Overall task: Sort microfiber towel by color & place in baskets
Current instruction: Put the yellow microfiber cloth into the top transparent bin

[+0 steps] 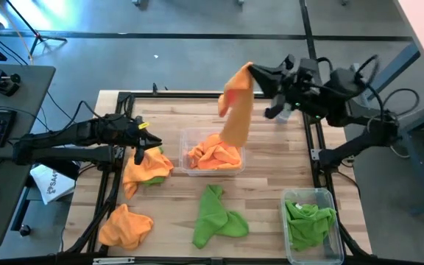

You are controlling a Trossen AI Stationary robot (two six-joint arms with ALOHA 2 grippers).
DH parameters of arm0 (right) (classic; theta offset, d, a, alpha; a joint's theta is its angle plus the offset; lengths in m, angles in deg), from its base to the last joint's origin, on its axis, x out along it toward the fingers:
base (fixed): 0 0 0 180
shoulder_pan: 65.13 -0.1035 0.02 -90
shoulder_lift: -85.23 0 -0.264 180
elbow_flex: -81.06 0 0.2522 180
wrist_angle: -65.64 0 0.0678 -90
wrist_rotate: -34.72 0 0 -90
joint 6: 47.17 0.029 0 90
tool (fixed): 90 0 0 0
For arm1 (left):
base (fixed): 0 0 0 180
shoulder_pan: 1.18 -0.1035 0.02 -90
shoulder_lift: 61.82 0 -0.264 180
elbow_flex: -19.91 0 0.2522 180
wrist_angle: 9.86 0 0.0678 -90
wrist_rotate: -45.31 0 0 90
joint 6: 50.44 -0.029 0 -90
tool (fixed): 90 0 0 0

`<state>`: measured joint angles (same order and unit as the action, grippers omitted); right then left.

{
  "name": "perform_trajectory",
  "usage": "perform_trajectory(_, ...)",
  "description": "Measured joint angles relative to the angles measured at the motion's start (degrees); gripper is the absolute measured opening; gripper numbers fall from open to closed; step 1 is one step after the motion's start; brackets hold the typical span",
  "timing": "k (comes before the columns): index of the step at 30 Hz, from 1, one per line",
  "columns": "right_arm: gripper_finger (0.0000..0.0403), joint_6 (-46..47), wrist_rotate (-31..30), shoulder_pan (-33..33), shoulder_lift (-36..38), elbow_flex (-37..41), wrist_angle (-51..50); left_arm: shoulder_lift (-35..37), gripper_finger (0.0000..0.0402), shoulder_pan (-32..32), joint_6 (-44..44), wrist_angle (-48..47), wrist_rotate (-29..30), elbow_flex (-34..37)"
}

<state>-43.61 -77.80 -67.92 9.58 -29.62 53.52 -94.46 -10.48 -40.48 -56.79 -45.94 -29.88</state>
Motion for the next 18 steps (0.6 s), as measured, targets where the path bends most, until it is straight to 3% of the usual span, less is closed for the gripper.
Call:
perform_trajectory(8, 0.0000, -1.0, -4.2, -2.3, -12.9, -15.6, -12.9, 4.5, 0.0048, 0.0, -2.2, -0.3, 0.0, 0.0)
perform_trajectory(18, 0.0000, 8.4, -10.6, -3.2, -20.7, -17.8, -19.7, 7.6, 0.0048, 0.0, -2.7, -5.4, -0.1, 0.0)
